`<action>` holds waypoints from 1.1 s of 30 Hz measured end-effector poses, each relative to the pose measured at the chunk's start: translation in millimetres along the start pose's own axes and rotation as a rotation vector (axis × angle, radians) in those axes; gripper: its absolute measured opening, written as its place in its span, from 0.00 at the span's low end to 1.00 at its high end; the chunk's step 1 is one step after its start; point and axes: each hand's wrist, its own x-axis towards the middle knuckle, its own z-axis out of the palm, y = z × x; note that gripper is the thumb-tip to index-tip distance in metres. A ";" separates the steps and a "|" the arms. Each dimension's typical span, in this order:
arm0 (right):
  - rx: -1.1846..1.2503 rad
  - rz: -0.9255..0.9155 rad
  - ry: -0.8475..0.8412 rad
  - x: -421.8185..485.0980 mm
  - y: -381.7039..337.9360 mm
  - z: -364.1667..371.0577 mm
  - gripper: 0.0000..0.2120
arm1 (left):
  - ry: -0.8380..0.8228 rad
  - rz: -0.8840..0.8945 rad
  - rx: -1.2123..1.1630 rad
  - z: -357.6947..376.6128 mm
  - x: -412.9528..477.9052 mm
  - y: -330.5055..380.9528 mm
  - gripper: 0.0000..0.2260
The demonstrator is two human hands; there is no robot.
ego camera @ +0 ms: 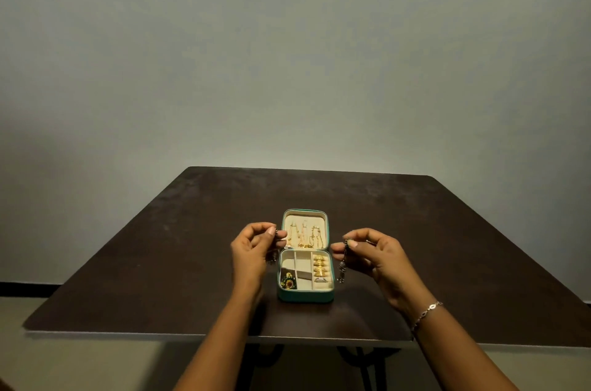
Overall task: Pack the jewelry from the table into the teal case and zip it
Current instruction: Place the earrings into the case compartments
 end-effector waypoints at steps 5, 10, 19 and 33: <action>0.025 -0.002 -0.067 13.2 3.8 35.0 0.05 | 0.092 -0.018 -0.038 -21.4 -1.4 -20.1 0.06; 0.039 0.005 -0.111 22.5 9.7 57.7 0.06 | 0.147 -0.040 -0.113 -33.9 -3.1 -35.8 0.05; -0.039 0.025 -0.160 27.7 27.5 69.2 0.05 | 0.091 -0.020 -0.082 -39.2 -2.4 -39.4 0.05; -0.557 -0.077 -0.107 30.1 41.8 67.9 0.07 | 0.067 -0.014 -0.112 -40.0 -2.2 -43.1 0.05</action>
